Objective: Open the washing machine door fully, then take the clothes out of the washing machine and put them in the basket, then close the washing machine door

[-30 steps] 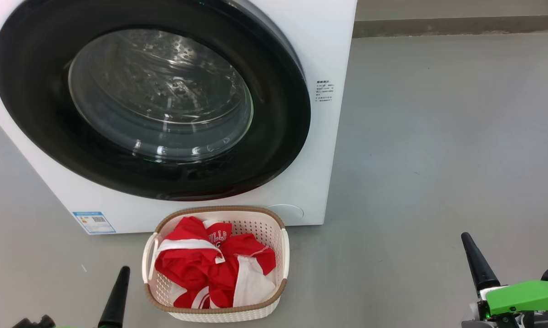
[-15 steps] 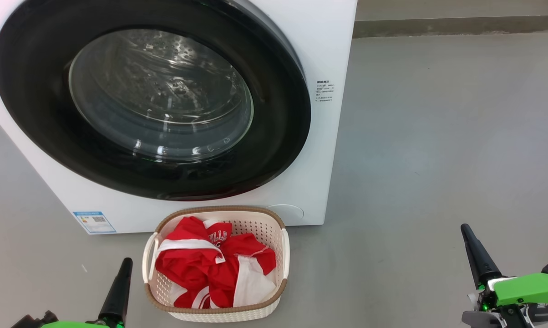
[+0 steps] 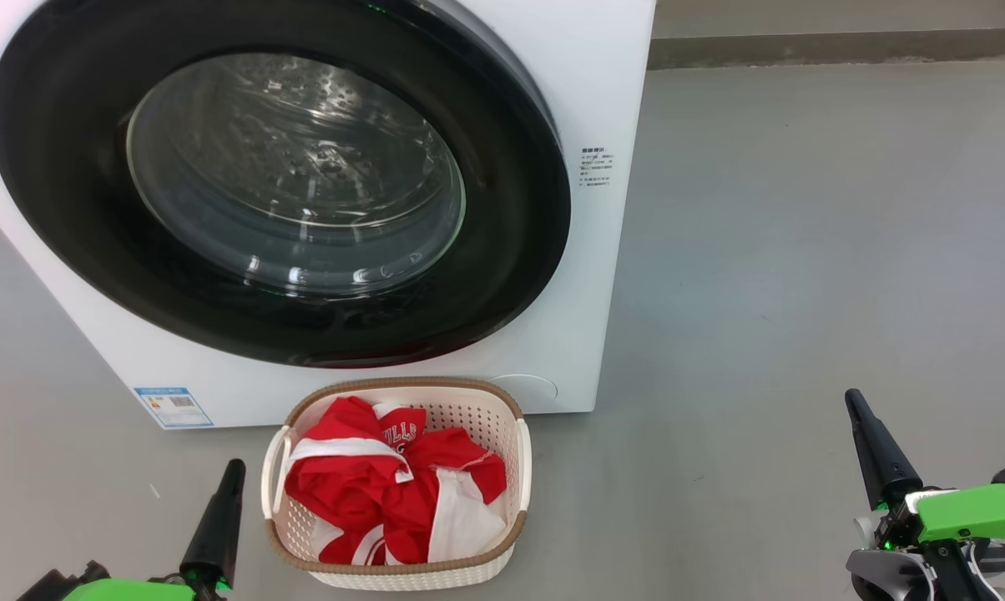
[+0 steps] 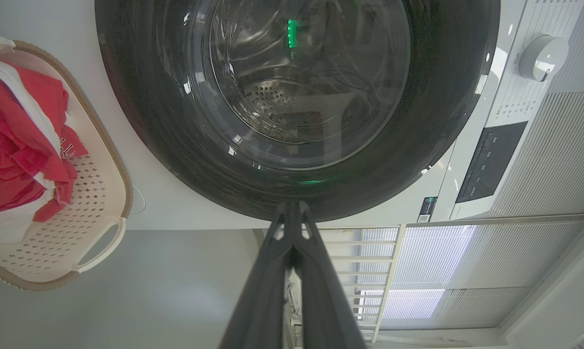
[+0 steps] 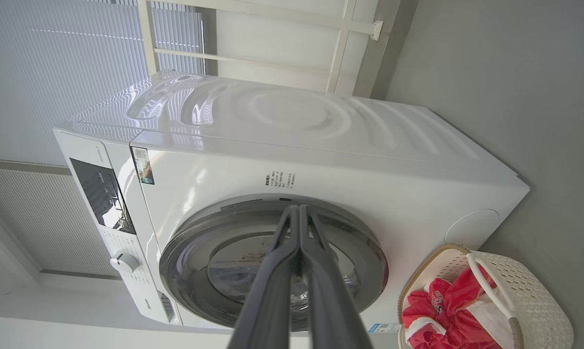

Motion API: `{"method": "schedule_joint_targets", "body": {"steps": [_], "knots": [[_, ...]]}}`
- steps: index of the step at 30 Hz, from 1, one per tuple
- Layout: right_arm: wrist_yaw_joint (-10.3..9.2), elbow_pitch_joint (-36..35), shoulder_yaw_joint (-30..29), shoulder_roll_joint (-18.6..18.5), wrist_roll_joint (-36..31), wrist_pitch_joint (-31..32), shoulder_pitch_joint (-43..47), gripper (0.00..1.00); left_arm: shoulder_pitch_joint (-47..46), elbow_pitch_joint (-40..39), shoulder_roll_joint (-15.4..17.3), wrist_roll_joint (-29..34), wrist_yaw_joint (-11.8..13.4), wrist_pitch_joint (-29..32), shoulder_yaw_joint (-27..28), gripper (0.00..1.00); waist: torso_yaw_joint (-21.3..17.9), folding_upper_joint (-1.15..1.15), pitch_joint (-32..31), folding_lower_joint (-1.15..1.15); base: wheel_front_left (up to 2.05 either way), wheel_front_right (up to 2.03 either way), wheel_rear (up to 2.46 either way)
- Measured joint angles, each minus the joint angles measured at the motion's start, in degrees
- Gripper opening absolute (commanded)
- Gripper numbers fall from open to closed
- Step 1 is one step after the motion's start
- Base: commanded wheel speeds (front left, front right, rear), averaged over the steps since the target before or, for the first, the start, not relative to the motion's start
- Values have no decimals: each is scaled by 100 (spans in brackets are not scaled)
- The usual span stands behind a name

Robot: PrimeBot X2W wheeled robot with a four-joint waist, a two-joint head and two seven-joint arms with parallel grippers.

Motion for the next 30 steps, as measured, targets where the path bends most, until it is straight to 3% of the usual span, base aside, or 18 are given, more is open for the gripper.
{"method": "schedule_joint_targets", "body": {"steps": [30], "knots": [[0,-1,-8,1,0,0,0,0,0,0,-2,0,0,0,3,0,0,0,0,0,0,0,0]]}}
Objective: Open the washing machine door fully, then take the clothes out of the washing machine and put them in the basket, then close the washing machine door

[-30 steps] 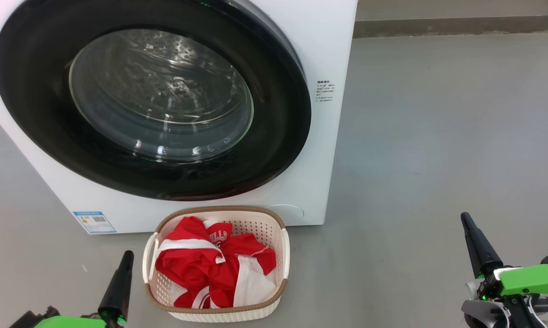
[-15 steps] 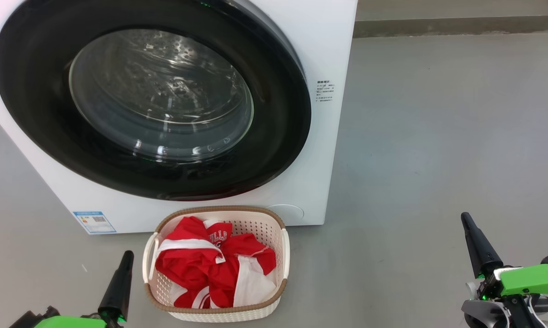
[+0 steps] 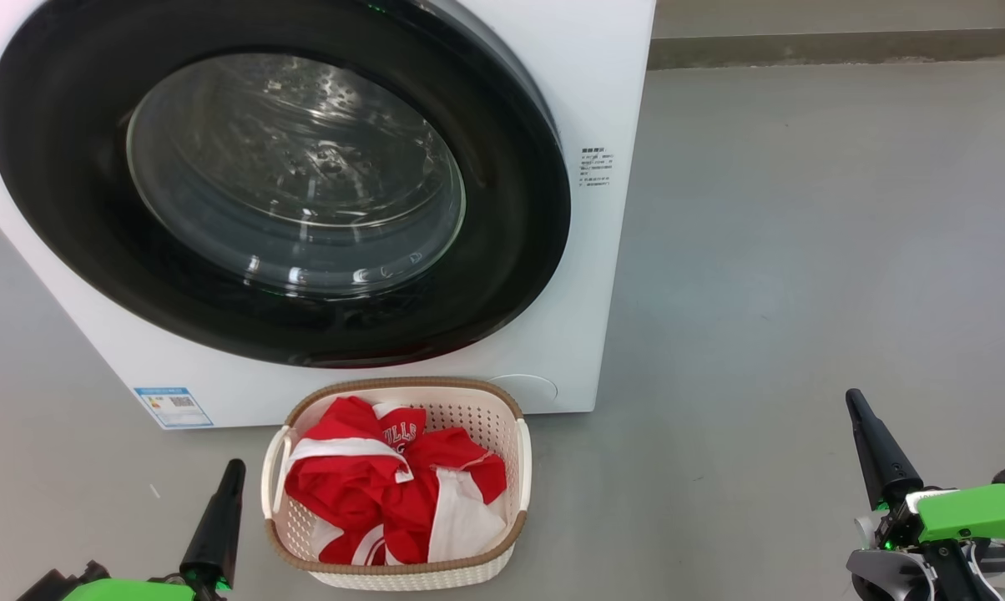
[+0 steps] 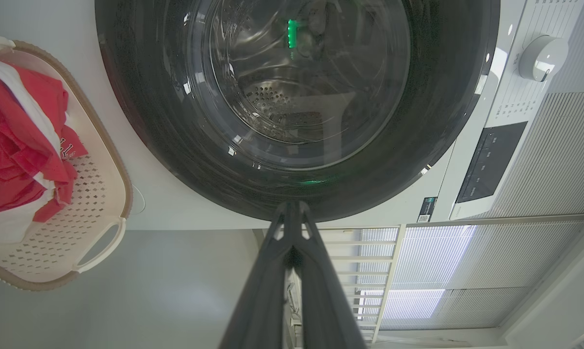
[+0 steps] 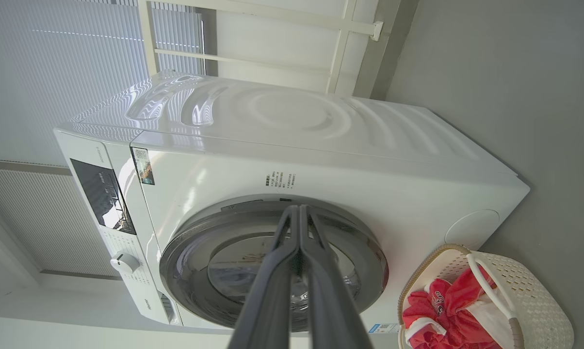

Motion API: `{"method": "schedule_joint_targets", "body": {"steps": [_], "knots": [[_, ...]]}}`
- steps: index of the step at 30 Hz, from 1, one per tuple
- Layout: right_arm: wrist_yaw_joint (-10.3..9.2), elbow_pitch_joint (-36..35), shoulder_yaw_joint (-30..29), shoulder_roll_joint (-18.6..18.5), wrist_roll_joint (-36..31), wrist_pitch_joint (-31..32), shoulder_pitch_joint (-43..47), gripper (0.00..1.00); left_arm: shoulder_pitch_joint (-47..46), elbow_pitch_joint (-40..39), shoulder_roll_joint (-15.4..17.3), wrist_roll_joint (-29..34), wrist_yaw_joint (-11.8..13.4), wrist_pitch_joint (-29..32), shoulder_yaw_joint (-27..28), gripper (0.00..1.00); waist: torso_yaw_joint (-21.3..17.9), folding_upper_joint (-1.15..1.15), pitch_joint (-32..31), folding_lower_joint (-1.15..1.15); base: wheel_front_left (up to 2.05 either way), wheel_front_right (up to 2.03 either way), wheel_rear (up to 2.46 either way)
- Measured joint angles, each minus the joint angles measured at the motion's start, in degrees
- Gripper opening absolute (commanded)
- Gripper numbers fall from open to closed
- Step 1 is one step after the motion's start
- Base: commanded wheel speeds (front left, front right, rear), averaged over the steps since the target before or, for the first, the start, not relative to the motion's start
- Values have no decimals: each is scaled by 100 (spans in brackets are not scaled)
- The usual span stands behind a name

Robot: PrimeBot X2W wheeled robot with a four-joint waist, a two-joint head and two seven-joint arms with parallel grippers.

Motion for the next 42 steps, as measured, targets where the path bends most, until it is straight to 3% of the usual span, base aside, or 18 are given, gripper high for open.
{"method": "schedule_joint_targets", "body": {"steps": [42], "knots": [[-1,0,-8,1,0,0,0,0,0,0,-1,0,0,0,0,0,0,0,0,0,0,0,0]]}}
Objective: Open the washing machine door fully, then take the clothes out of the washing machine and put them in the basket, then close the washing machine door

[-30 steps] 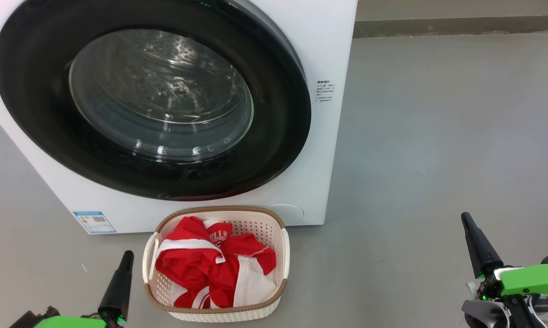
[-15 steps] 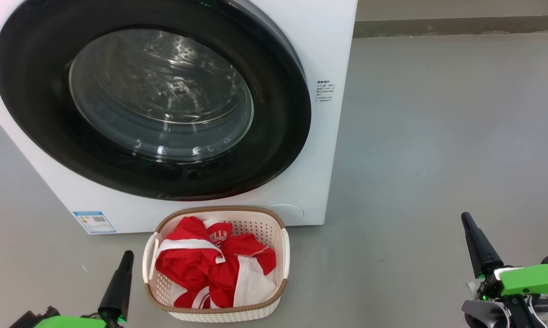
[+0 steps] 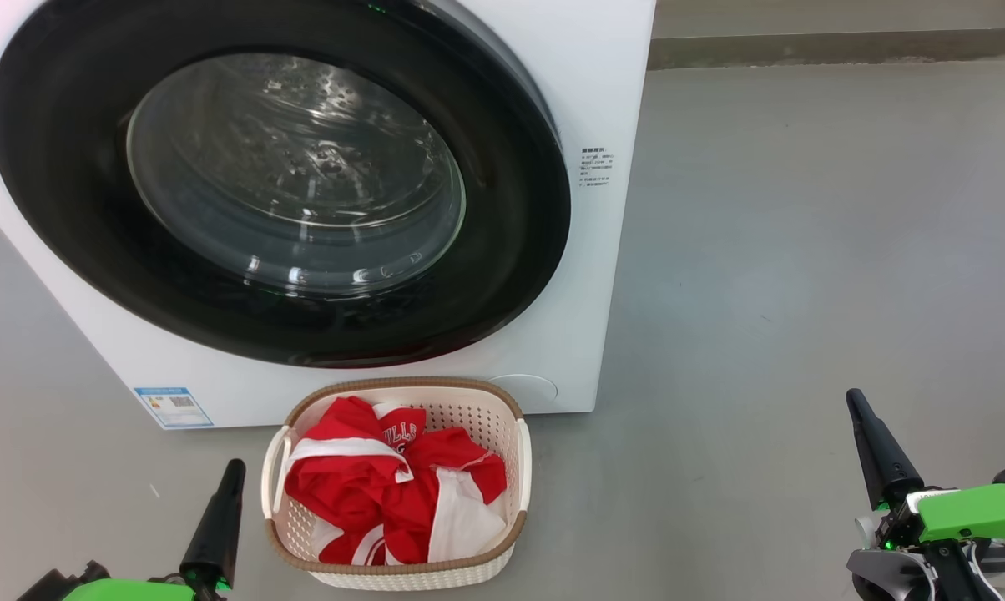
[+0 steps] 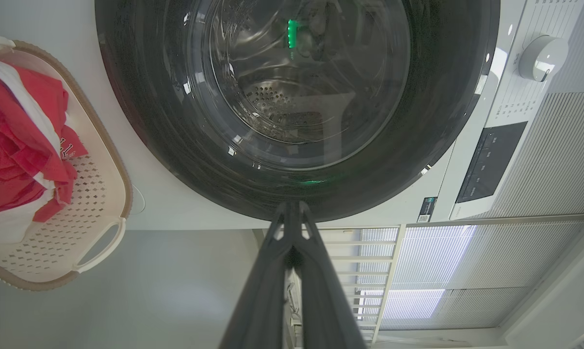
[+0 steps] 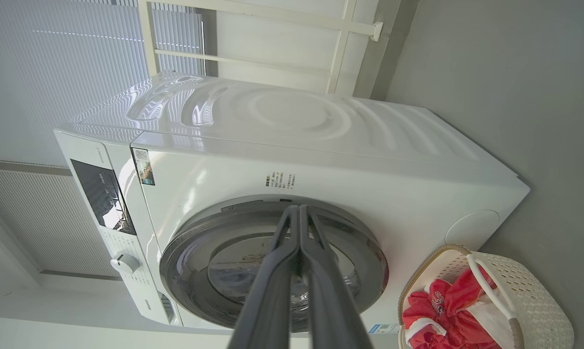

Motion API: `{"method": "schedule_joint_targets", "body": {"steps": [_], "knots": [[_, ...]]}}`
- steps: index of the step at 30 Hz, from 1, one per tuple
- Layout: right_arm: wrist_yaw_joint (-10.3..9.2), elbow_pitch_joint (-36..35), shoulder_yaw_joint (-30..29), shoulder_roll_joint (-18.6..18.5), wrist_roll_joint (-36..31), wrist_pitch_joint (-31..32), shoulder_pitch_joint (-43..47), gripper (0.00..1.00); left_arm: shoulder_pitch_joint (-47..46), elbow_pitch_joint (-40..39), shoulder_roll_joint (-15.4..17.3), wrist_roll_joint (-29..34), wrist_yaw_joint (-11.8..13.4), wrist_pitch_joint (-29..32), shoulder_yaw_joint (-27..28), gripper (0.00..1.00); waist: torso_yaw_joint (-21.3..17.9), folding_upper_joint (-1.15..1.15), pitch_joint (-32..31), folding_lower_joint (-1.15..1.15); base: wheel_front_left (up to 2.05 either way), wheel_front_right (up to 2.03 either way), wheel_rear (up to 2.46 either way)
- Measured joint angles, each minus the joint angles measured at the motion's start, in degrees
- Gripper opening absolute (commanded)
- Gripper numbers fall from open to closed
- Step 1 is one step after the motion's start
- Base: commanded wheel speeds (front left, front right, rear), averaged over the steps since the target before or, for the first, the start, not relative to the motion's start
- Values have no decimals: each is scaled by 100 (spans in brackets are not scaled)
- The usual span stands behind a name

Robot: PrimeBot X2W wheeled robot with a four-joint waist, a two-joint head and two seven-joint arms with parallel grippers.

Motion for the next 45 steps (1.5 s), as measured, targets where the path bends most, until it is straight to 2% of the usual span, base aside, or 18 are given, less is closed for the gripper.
{"method": "schedule_joint_targets", "body": {"steps": [45], "knots": [[0,0,-2,1,0,0,0,0,0,0,0,0,0,0,0,0,0,0,0,0,0,0,0]]}}
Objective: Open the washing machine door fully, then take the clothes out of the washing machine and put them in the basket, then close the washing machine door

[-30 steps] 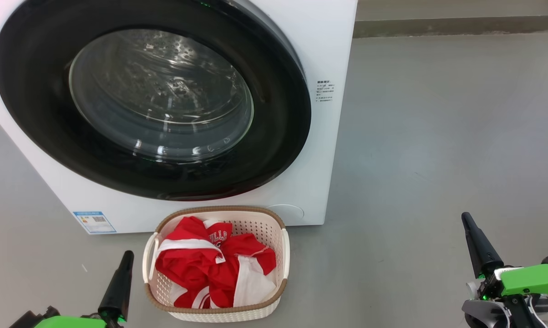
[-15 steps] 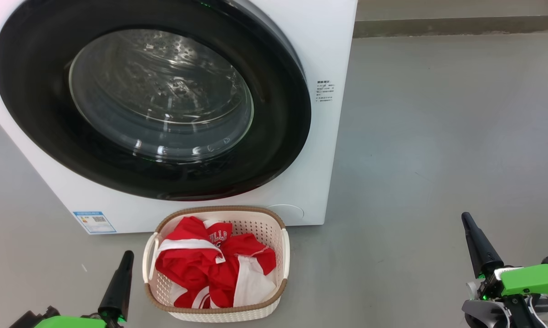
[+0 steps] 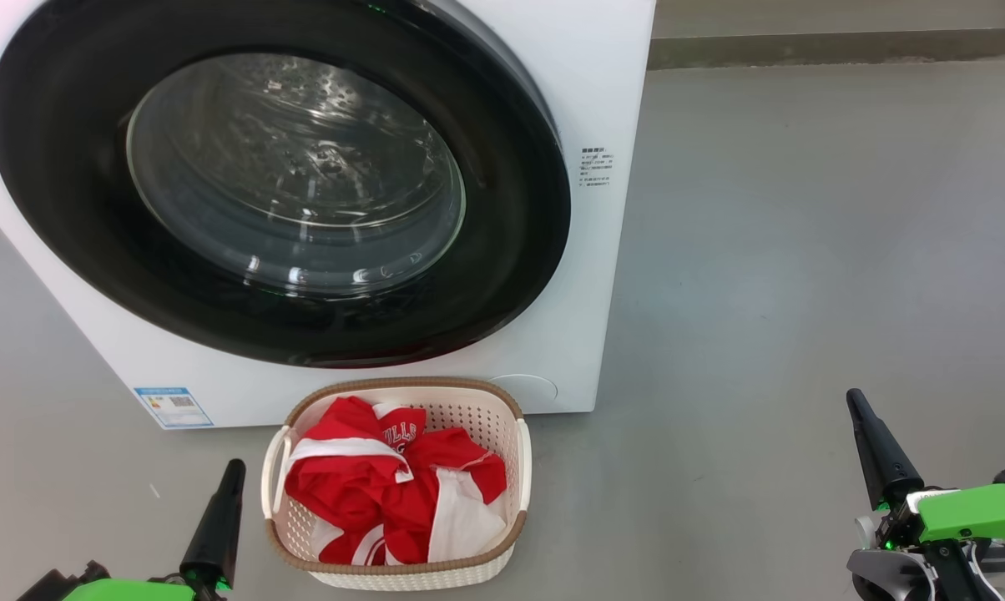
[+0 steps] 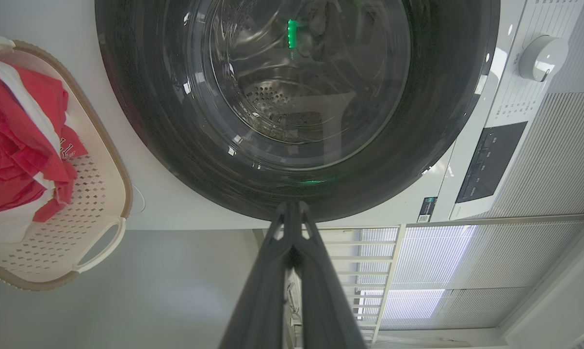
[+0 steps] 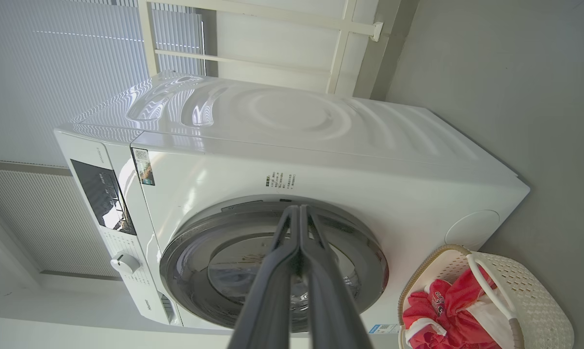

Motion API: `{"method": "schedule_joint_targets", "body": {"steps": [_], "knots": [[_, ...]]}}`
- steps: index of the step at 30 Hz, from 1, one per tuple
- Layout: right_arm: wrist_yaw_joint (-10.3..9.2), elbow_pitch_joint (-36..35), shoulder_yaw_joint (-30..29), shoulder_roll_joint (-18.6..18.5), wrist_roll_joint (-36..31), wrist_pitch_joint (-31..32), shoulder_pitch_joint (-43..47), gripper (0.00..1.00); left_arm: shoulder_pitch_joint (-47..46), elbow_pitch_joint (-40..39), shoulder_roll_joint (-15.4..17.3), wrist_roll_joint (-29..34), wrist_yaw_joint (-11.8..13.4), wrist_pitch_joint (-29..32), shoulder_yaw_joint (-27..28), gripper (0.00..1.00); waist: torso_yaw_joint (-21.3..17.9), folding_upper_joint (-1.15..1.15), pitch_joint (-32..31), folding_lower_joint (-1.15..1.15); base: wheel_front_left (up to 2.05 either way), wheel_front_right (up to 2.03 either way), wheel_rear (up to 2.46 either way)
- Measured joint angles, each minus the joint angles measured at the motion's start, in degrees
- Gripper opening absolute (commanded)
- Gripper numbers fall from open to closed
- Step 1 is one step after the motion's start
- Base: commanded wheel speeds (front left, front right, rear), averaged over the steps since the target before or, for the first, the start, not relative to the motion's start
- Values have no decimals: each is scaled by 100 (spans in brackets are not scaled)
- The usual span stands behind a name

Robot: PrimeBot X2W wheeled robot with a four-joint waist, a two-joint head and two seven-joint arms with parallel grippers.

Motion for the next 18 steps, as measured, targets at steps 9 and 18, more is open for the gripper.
{"method": "schedule_joint_targets", "body": {"steps": [9,18], "knots": [[0,0,0,0,0,0,0,0,0,0,0,0,0,0,0,0,0,0,0,0,0,0,0],[0,0,0,0,0,0,0,0,0,0,0,0,0,0,0,0,0,0,0,0,0,0,0]]}}
